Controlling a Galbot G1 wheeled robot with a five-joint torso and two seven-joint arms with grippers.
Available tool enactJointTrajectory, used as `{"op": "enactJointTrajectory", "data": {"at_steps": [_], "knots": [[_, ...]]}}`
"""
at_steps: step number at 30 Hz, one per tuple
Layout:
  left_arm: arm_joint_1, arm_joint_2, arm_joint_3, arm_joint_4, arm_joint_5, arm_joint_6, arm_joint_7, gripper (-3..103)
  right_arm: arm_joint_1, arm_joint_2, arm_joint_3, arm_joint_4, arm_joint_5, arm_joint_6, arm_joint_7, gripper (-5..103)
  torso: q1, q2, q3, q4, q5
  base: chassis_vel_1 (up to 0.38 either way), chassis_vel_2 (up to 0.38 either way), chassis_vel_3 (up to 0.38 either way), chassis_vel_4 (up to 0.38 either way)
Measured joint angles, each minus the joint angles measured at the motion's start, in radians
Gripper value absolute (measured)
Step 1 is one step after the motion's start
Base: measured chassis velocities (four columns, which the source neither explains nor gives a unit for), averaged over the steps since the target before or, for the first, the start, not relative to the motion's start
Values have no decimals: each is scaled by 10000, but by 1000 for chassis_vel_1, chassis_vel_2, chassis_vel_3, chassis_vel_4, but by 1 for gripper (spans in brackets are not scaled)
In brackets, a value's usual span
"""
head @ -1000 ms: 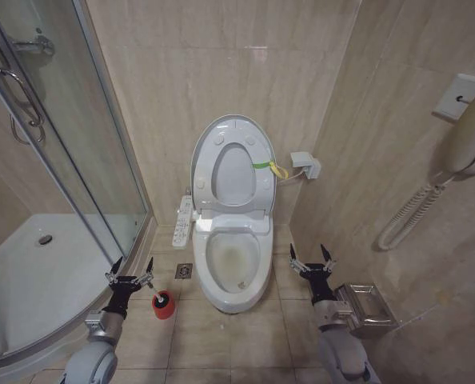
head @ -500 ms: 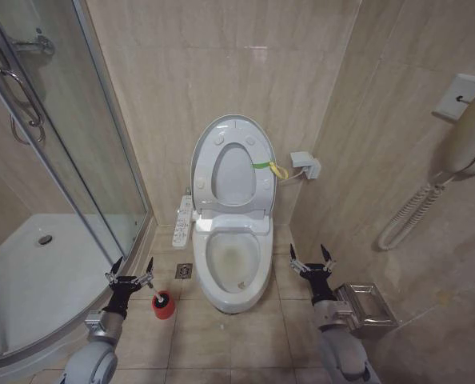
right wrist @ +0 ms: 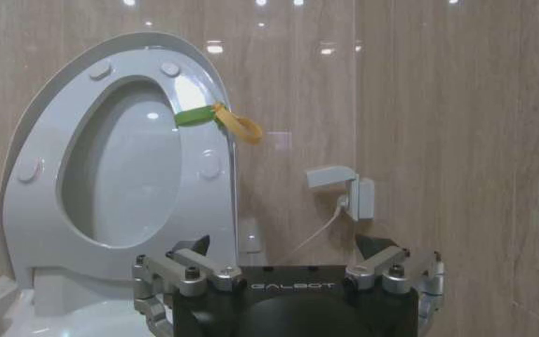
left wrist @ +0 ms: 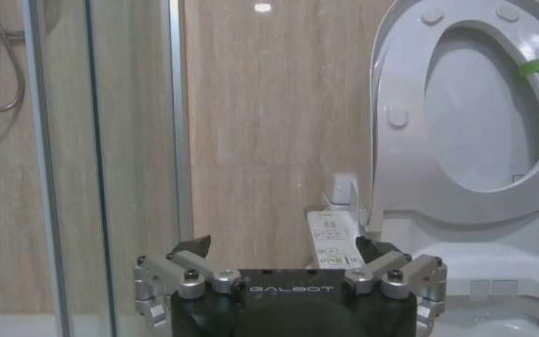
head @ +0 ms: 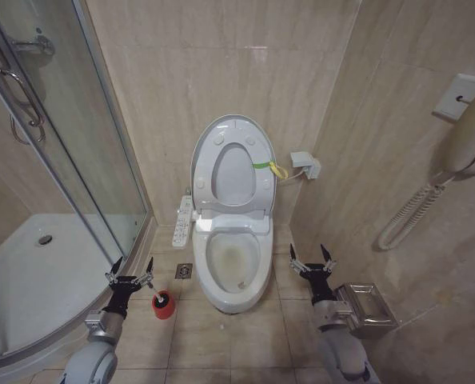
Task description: Open the toilet lid, clean the toilet bowl with a toilet brush, close the toilet lid, and flush.
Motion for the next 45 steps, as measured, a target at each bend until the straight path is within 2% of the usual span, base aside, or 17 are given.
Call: {"op": "enactJointTrajectory", "data": {"at_steps": [45], "knots": [[0, 0, 0, 0, 0, 0, 0, 100, 0, 0, 0, -6, -5, 0, 0, 100, 0, 0, 0, 0, 0, 0, 0, 0, 0]]}}
